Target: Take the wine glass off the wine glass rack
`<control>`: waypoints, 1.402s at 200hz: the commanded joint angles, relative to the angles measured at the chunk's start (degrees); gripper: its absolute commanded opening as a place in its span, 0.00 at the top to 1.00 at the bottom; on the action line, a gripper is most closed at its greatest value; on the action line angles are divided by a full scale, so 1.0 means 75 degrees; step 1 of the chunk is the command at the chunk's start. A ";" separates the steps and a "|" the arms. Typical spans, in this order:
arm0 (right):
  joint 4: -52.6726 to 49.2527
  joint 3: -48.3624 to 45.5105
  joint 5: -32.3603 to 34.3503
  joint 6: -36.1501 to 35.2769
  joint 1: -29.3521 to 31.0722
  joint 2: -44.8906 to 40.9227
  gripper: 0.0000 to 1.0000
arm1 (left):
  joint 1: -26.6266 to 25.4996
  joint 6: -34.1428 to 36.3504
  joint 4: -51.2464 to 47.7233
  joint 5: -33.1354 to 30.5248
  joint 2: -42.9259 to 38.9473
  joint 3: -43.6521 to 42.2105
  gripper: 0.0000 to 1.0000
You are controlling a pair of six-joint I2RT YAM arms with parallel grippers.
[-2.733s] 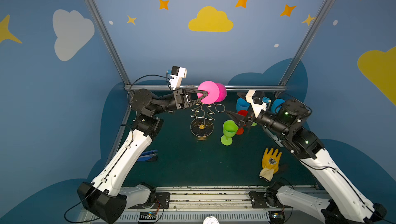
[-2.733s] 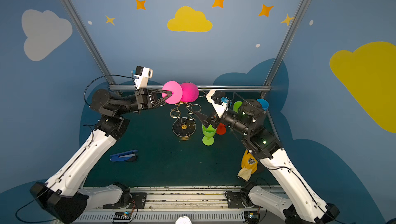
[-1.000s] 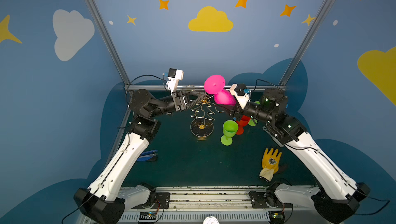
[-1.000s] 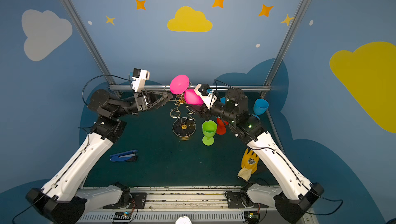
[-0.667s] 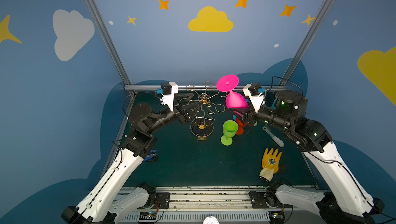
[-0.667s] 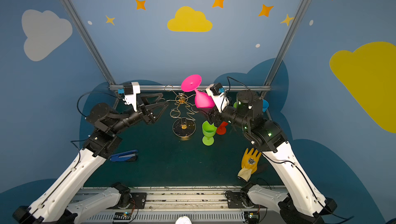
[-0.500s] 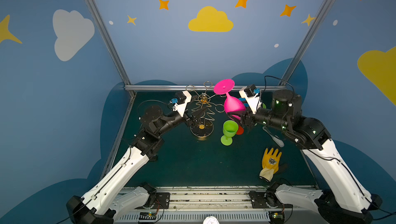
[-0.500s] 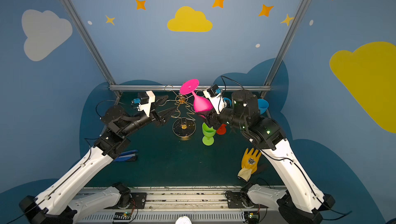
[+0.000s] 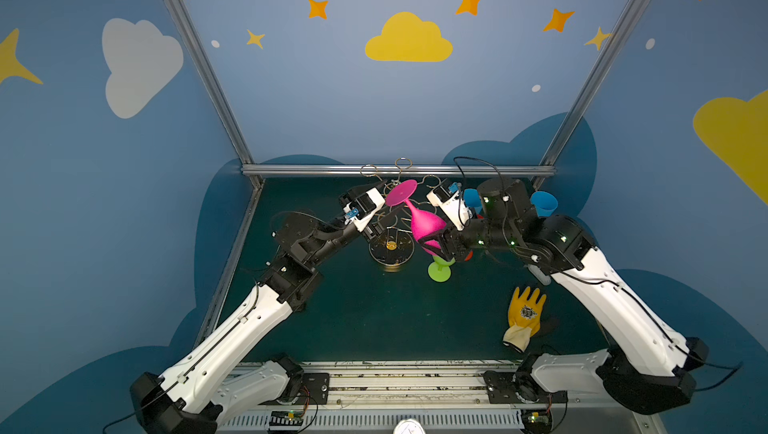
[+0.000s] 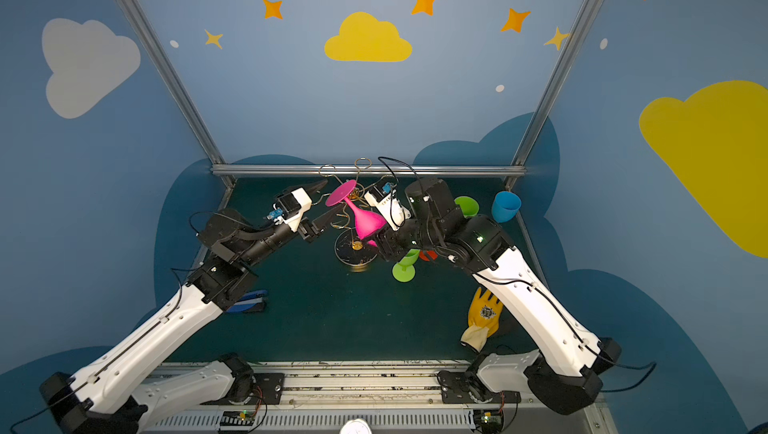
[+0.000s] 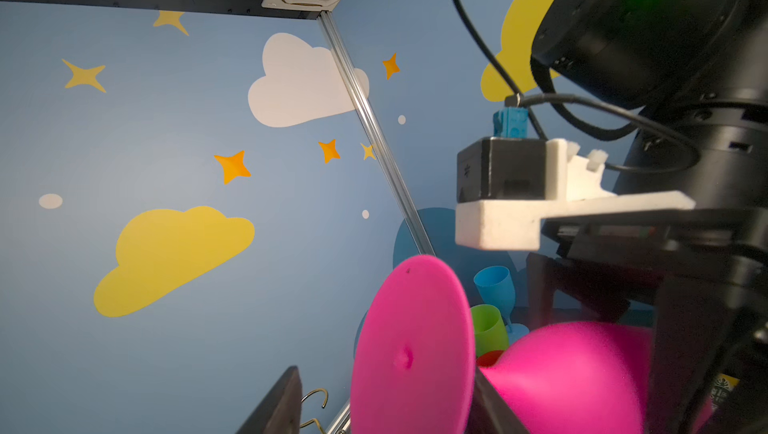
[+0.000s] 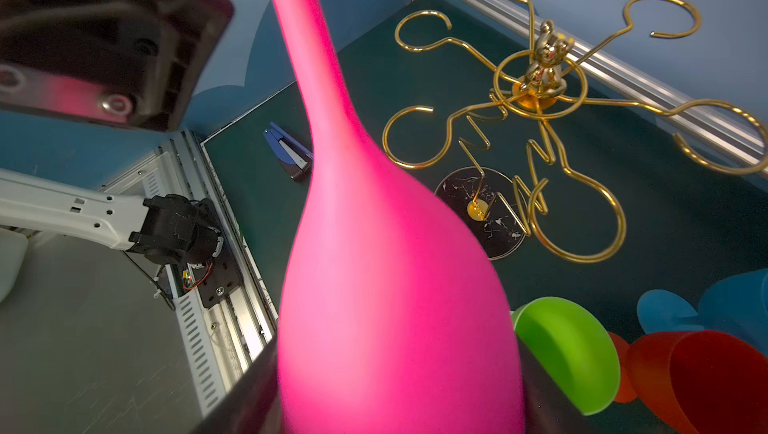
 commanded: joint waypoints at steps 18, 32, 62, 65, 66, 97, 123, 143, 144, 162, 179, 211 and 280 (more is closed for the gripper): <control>-0.0088 0.0267 0.0034 0.0083 0.0170 0.0036 0.67 | -0.0032 0.0194 -0.0009 -0.0051 -0.0080 0.0104 0.52; -0.0088 0.0242 0.0043 0.0104 0.0185 0.0041 0.66 | -0.0030 0.0200 -0.0080 -0.0052 -0.0106 0.0115 0.58; -0.0020 0.0178 -0.0041 0.0185 0.0237 0.0012 0.65 | -0.0029 0.0167 -0.0186 -0.0051 -0.0143 0.0101 0.86; -0.0009 0.0174 -0.0055 0.0190 0.0248 0.0014 0.64 | -0.0028 0.0149 -0.0181 -0.0052 -0.0143 0.0091 0.89; -0.0007 0.0174 -0.0056 0.0189 0.0245 0.0011 0.64 | -0.0030 0.0149 -0.0184 -0.0051 -0.0140 0.0090 0.90; 0.0139 0.0059 -0.0175 0.0254 0.0257 -0.0080 0.57 | -0.0032 -0.0117 -0.0144 -0.0154 -0.0292 -0.0025 0.97; 0.0536 -0.0177 -0.0301 0.0472 0.0231 -0.0311 0.28 | -0.0032 -0.0500 -0.0158 -0.0586 -0.0462 -0.0156 0.97; 0.1190 -0.0604 -0.0441 0.0700 0.0112 -0.0736 0.19 | -0.0023 -0.1011 -0.0193 -0.1127 -0.0626 -0.0302 0.97; 0.1225 -0.0632 -0.0460 0.0714 0.0107 -0.0763 0.19 | -0.0021 -0.1041 -0.0190 -0.1151 -0.0639 -0.0312 0.97; 0.1875 -0.1036 -0.0874 0.0990 -0.0175 -0.1179 0.16 | -0.0008 -0.1770 -0.0282 -0.1488 -0.0803 -0.0485 0.97; 0.2469 -0.1390 -0.1388 0.1340 -0.0575 -0.1569 0.15 | 0.0013 -0.2432 -0.0281 -0.1530 -0.0967 -0.0720 0.97; 0.3291 -0.2042 -0.2283 0.1938 -0.1361 -0.2275 0.15 | 0.0103 -0.3481 -0.0328 -0.1679 -0.1256 -0.1043 0.97; 0.3700 -0.2759 -0.1765 0.2296 -0.1758 -0.2900 0.22 | 0.0239 -0.4472 -0.0224 -0.1416 -0.1481 -0.1318 0.97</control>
